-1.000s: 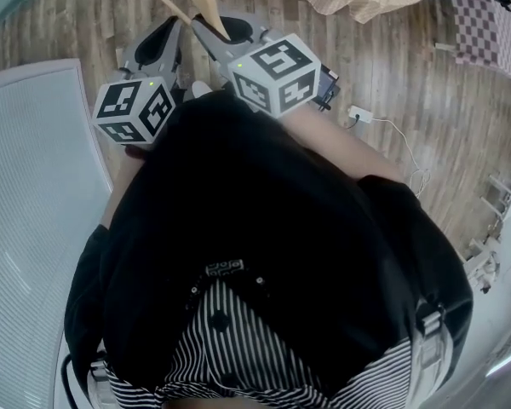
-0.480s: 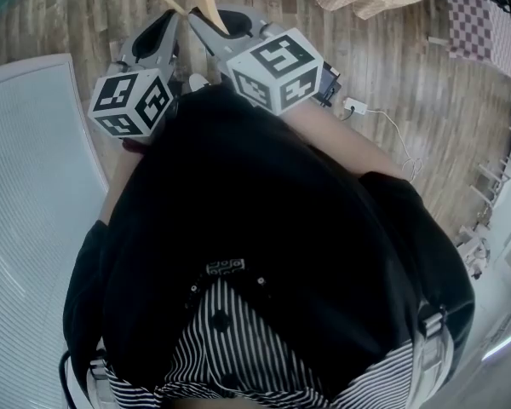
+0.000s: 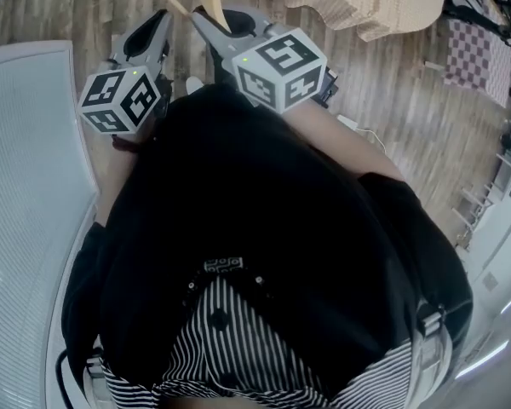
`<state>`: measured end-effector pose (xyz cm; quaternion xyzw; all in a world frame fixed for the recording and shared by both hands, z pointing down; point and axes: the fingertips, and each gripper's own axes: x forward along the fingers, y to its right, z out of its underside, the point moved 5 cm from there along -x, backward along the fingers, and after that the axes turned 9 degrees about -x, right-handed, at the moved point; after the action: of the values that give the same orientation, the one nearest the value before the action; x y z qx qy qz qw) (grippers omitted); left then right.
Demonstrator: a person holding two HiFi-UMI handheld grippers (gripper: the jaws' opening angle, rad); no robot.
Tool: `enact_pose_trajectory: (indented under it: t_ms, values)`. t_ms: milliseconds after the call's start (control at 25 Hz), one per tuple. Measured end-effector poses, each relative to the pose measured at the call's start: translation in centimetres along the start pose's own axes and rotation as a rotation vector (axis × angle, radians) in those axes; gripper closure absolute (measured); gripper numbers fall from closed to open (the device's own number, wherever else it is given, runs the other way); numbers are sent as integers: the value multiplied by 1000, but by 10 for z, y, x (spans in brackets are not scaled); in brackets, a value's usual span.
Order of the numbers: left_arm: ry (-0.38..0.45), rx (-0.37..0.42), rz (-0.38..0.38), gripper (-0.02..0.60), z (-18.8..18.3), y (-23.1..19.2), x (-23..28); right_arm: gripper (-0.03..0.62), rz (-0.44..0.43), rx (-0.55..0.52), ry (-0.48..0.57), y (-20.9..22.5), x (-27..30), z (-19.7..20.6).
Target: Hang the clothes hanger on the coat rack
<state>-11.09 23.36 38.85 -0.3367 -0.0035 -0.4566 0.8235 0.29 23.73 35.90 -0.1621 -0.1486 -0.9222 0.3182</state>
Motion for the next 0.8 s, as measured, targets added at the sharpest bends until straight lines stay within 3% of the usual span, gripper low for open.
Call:
enact_pose_trajectory:
  t_ms: [240, 480, 800]
  values:
    - [23, -15, -35, 591, -30, -3, 30, 577, -61, -10, 22, 39, 28, -33]
    - [14, 6, -1, 591, -70, -9, 81, 577, -109, -20, 20, 90, 64, -59]
    - [-1, 10, -23, 591, -100, -22, 146, 577, -148, -4, 25, 161, 98, -85]
